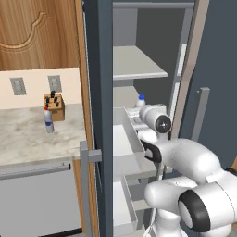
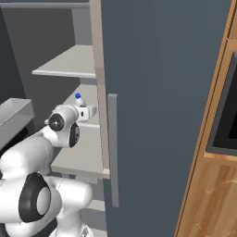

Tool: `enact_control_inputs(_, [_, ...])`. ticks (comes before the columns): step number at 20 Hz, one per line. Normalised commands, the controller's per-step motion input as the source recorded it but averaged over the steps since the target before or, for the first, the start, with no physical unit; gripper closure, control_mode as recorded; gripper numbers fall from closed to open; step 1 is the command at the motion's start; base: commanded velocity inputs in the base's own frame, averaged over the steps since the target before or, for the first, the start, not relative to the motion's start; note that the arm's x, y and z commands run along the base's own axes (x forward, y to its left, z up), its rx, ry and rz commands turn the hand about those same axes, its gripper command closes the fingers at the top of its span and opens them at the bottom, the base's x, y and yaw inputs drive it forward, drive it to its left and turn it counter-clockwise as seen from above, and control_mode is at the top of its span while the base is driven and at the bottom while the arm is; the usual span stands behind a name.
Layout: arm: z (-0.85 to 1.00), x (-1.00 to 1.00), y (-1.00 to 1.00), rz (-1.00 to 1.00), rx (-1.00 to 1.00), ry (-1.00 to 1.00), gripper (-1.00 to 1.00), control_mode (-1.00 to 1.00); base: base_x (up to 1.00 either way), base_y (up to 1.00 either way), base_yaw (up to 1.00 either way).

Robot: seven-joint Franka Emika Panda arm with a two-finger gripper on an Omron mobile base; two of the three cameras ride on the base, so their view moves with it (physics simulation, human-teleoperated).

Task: Take the bottled waters from the counter and place them in the freezer to freeze. Close the freezer door after placing the bottles.

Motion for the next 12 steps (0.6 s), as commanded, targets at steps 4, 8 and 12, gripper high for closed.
enact_control_inputs(4, [0.00,0.46,0.01,0.00,0.00,0.00,1.00,-1.00,0.00,0.00,0.00])
enact_control_inputs(8, [-0.01,0.52,0.00,0.00,0.00,0.00,1.00,-1.00,0.00,0.00,0.00])
enact_control_inputs(12, [-0.12,0.51,0.00,0.00,0.00,0.00,1.00,-1.00,0.00,0.00,0.00])
